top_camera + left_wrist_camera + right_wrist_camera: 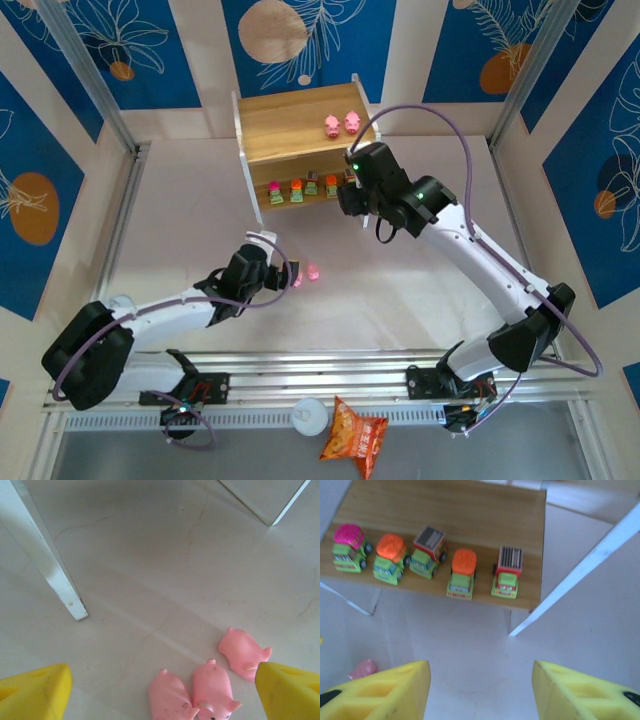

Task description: Place and organize the plastic toys onto the shelf

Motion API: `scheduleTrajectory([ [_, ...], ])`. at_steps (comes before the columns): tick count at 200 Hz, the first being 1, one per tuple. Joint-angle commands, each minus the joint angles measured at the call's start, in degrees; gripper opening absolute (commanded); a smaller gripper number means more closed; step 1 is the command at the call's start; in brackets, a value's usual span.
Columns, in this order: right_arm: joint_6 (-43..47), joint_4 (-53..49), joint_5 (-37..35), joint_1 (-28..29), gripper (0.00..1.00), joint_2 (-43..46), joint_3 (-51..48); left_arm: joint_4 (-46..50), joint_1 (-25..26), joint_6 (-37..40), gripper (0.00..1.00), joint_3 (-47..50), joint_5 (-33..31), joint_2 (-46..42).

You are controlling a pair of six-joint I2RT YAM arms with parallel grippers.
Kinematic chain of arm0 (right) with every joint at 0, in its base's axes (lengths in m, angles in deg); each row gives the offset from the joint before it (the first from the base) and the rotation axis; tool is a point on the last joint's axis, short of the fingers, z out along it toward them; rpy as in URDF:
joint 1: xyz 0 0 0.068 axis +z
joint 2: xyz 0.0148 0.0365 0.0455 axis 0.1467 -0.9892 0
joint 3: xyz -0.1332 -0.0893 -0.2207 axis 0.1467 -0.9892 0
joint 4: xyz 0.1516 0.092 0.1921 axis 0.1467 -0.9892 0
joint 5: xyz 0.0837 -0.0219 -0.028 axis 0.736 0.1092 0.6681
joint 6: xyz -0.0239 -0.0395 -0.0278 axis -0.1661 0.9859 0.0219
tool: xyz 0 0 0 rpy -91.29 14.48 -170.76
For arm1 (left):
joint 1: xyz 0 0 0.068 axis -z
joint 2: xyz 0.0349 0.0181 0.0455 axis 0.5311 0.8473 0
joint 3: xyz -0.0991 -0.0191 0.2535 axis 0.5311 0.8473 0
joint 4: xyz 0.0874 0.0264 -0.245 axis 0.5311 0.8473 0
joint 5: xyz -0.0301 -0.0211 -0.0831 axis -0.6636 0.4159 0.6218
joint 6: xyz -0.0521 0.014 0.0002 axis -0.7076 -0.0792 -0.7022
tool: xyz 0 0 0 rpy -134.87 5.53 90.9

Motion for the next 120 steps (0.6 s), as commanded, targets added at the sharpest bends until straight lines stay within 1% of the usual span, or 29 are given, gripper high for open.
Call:
scheduleTrajectory([
  [1,-1.5,5.3,1.8,0.4,0.59,2.8,-5.0,2.4,0.6,0.7,0.93,-1.3,-1.9,1.4],
  [30,-2.8,9.7,2.7,0.2,0.61,5.2,-13.6,4.0,0.6,0.7,0.92,-2.2,-3.0,2.2],
  [69,-3.8,14.3,4.2,-0.5,0.61,8.1,-23.7,4.0,0.7,0.3,0.91,-2.2,-1.8,2.7],
  [92,-4.0,17.0,5.2,-1.3,0.61,9.5,-28.8,3.4,1.0,0.7,0.91,-2.2,-0.9,2.8],
  [120,-6.2,20.0,6.9,-1.6,0.61,9.8,-33.0,3.8,2.0,1.2,0.91,-2.1,-1.2,2.9],
])
